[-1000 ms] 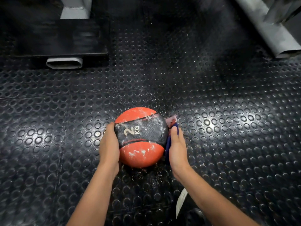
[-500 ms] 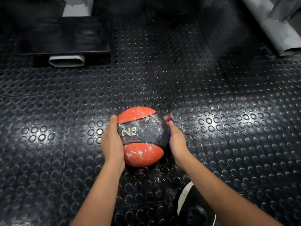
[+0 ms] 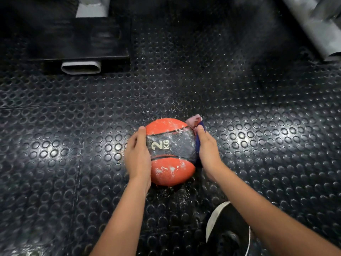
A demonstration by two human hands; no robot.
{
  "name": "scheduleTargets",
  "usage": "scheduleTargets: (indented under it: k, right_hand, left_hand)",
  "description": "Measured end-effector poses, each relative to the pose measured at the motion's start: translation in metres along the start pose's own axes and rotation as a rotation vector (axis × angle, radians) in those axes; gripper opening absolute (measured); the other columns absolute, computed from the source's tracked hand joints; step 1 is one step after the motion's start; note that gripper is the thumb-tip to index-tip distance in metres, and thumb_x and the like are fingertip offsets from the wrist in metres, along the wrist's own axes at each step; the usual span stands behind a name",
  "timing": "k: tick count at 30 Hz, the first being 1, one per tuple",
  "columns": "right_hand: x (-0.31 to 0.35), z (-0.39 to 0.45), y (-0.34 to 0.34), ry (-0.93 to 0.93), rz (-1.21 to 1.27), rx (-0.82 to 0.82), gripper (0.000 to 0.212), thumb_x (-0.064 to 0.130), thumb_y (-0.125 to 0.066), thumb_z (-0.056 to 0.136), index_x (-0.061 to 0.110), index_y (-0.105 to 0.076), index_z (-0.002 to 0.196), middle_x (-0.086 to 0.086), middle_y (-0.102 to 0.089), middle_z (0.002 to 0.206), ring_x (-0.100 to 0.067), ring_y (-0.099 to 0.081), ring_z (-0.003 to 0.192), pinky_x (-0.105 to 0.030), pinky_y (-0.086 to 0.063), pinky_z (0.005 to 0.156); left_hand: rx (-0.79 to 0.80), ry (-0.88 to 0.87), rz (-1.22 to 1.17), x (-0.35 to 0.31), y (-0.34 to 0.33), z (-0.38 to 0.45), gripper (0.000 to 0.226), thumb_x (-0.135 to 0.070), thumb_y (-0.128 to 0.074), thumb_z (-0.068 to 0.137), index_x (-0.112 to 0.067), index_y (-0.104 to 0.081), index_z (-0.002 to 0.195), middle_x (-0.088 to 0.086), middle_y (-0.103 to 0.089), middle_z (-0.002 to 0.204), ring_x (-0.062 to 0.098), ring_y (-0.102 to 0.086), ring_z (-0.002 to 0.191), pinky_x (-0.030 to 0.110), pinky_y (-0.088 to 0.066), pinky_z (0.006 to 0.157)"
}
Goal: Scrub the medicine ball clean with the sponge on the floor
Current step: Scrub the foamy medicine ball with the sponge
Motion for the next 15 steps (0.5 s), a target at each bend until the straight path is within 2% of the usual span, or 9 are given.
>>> scheduleTargets:
  k: [2,4,7,10,12,13,15]
  right_hand:
    - [-0.005,0.013,0.005,-0.118,0.002,0.056,0.043,0.046,-0.041,0.109,0.019,-0.076,0.109,-0.009,-0.079,0.109,-0.027,-0.073,0.111,-0.051,-0.051,0.109]
    - [0.007,0.012,0.005,-0.117,-0.069,0.075,0.041,0.045,-0.042,0.109,0.023,-0.077,0.107,-0.005,-0.079,0.111,-0.024,-0.071,0.112,-0.048,-0.05,0.11]
    - [0.044,-0.014,0.001,0.152,-0.182,0.016,0.031,0.043,-0.043,0.11,0.036,-0.072,0.103,0.013,-0.074,0.107,-0.007,-0.067,0.103,-0.03,-0.051,0.094]
    - [0.045,-0.026,-0.005,0.288,-0.23,0.0,0.028,0.042,-0.043,0.11,0.036,-0.065,0.093,0.013,-0.069,0.094,-0.003,-0.062,0.086,-0.025,-0.047,0.079]
    - [0.025,-0.009,0.002,0.176,-0.149,-0.023,0.039,0.043,-0.041,0.111,0.024,-0.068,0.089,0.006,-0.072,0.084,-0.01,-0.066,0.08,-0.028,-0.053,0.078]
    - [0.012,0.0,0.004,0.048,-0.07,-0.007,0.044,0.043,-0.041,0.11,0.017,-0.072,0.093,0.001,-0.077,0.087,-0.015,-0.072,0.086,-0.03,-0.057,0.088]
    - [-0.007,0.015,0.006,-0.161,0.027,0.038,0.049,0.044,-0.042,0.11,0.01,-0.077,0.103,-0.011,-0.079,0.105,-0.029,-0.073,0.108,-0.045,-0.052,0.107]
  left_hand:
    - [-0.007,-0.029,0.03,-0.006,-0.008,-0.003,0.021,-0.071,-0.058,0.095,-0.057,-0.065,0.079,-0.024,-0.065,0.101,0.004,-0.062,0.099,0.04,-0.048,0.093]
    - [-0.007,-0.049,0.078,-0.01,-0.011,-0.004,0.02,-0.07,-0.056,0.096,-0.056,-0.06,0.083,-0.025,-0.061,0.1,0.002,-0.059,0.097,0.039,-0.044,0.091]
    - [0.012,-0.064,0.118,-0.012,-0.01,0.002,0.026,-0.08,-0.054,0.086,-0.058,-0.068,0.082,-0.017,-0.072,0.102,0.015,-0.069,0.103,0.046,-0.053,0.097]
    - [0.058,-0.08,0.139,-0.008,-0.009,0.008,0.02,-0.078,-0.056,0.086,-0.065,-0.069,0.077,-0.014,-0.075,0.096,0.018,-0.072,0.102,0.053,-0.057,0.098]
    - [0.066,-0.074,0.142,-0.008,-0.01,0.008,0.02,-0.075,-0.058,0.089,-0.065,-0.069,0.075,-0.021,-0.072,0.089,0.011,-0.07,0.099,0.05,-0.056,0.1]
    - [0.061,-0.071,0.153,-0.009,-0.01,0.008,0.02,-0.075,-0.058,0.09,-0.066,-0.068,0.075,-0.023,-0.071,0.088,0.009,-0.068,0.098,0.049,-0.055,0.1]
    - [0.057,-0.059,0.164,-0.011,-0.013,0.007,0.02,-0.081,-0.058,0.082,-0.065,-0.069,0.081,-0.02,-0.073,0.098,0.014,-0.07,0.103,0.053,-0.055,0.099]
Point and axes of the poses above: each hand's wrist, its own z-axis towards the middle knuckle, its own y-axis out of the back of the hand, x = y × z, the point moved 8 cm from there along z, towards the middle knuckle
